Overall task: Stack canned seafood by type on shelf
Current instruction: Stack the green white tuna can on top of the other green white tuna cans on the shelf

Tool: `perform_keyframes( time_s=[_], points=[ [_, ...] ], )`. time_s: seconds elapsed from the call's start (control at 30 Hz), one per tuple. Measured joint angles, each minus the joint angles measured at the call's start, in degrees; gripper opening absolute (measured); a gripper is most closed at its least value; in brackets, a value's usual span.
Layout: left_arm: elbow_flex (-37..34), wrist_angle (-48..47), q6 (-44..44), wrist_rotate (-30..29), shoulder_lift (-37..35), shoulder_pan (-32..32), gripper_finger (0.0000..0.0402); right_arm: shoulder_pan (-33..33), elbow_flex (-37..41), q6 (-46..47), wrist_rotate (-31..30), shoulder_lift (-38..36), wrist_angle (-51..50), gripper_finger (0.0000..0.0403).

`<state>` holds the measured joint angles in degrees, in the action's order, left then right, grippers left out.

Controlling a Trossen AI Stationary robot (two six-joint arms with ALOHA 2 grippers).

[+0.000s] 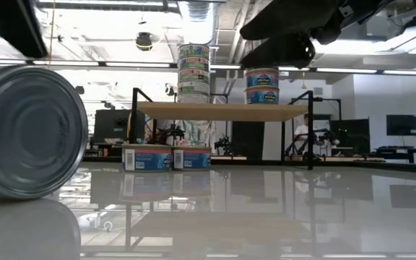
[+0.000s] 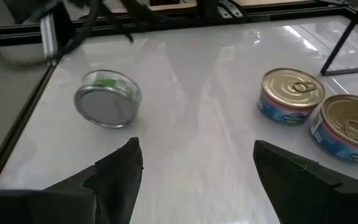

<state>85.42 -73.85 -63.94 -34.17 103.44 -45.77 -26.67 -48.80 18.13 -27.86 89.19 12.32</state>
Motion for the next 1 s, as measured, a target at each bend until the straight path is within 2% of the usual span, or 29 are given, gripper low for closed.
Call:
perform_keyframes(
  time_s=[0.1,0.2,0.37,0.5,0.63,0.77,1.0],
  points=[
    [4.1,-3.6,-5.6,0.9,-1.2,-0.8,0.0103,-0.7,0.0,0.0,0.1,0.0,0.0,0.0329],
    [6.7,2.7,-7.2,0.7,-1.7,-1.4,0.0157,-1.4,0.0,-0.1,0.1,0.0,0.0,0.0329],
    [6.3,11.2,-9.4,0.8,-1.1,-0.8,0.0249,-2.2,0.0,-1.7,0.1,0.0,0.5,0.0329],
    [3.6,9.4,-17.4,0.3,-1.1,2.9,0.0304,-2.8,0.0,-2.0,0.7,0.0,0.6,0.0329],
    [0.3,13.5,-18.2,2.1,-1.2,6.6,0.0325,-4.0,0.0,-3.3,0.8,0.0,0.7,0.0329],
    [-2.8,18.7,-15.3,7.3,-1.1,9.8,0.0327,-4.5,0.0,-3.8,0.8,0.0,0.7,0.0329],
    [-6.1,19.2,-14.9,11.6,-1.1,11.1,0.0327,-4.4,0.0,-4.7,0.8,0.0,0.4,0.0329]
  ],
)
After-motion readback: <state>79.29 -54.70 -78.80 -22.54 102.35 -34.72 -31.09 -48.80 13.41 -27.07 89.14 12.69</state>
